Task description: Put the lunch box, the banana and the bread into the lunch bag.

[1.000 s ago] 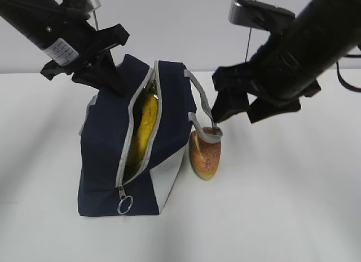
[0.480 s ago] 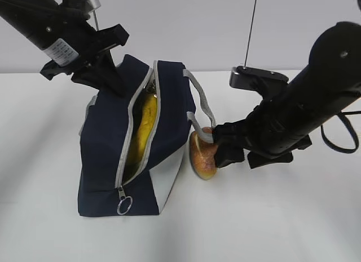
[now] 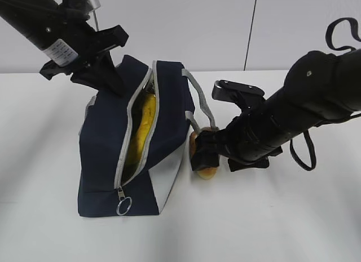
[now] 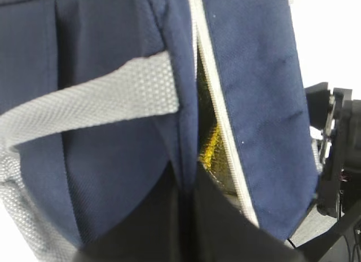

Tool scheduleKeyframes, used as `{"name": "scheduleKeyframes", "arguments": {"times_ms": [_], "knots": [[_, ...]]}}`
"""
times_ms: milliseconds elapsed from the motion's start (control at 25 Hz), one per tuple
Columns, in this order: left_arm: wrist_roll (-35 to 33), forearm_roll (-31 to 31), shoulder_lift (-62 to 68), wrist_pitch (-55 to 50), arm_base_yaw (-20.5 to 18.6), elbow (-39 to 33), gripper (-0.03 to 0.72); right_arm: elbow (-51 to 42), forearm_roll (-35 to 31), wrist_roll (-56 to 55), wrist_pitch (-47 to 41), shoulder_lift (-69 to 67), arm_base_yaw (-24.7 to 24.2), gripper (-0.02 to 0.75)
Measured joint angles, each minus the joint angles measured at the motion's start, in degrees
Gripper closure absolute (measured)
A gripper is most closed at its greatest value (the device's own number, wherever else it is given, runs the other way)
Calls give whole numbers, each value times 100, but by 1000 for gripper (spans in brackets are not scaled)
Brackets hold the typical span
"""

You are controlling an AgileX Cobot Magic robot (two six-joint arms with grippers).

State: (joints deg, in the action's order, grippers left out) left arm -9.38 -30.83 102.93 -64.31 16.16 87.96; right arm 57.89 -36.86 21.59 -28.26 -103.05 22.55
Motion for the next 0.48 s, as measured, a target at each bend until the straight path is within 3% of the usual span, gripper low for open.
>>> {"name": "scheduleKeyframes", "arguments": {"times_ms": [480], "knots": [[0,54,0,0,0,0,691,584,-257,58,475,-775,0,85]]}}
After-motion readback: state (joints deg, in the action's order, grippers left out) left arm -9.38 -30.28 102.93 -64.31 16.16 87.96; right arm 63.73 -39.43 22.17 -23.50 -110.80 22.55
